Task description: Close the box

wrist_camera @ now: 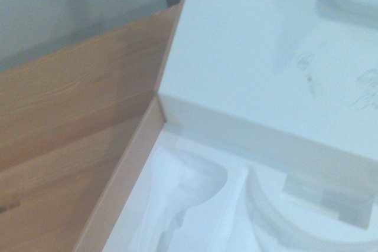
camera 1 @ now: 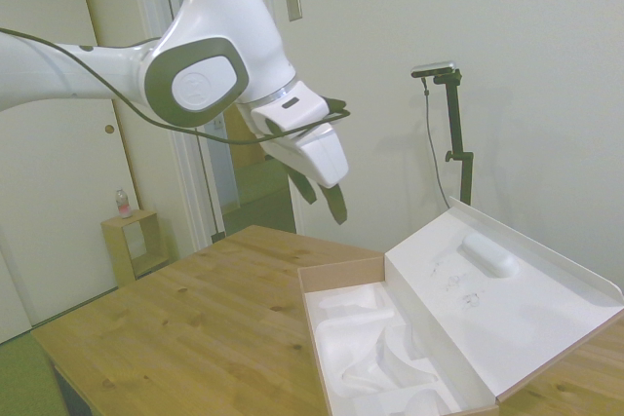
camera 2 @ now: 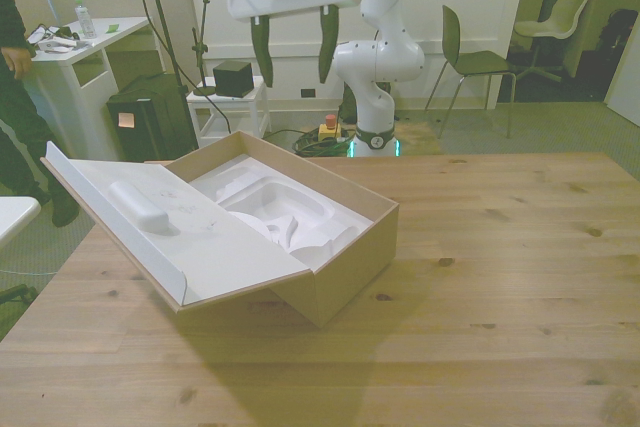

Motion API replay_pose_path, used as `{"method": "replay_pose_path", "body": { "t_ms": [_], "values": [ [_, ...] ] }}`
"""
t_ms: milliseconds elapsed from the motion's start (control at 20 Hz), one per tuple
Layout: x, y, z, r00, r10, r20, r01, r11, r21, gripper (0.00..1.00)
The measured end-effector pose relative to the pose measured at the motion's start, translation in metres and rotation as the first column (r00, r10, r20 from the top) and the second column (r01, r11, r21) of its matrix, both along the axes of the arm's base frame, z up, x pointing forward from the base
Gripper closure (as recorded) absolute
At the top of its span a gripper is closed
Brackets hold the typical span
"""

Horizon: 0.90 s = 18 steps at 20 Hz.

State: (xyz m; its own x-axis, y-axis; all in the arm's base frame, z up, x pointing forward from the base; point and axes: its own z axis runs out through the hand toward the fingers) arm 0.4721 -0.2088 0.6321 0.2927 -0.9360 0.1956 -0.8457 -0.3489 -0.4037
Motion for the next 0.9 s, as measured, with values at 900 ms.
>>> {"method": "replay_pose_path", "body": {
  "t_ms": [900],
  "values": [
    [0.048, -0.207, 0.024, 0.957, -0.258, 0.136, 0.273, 0.956, -0.109, 0.00]
  ]
}}
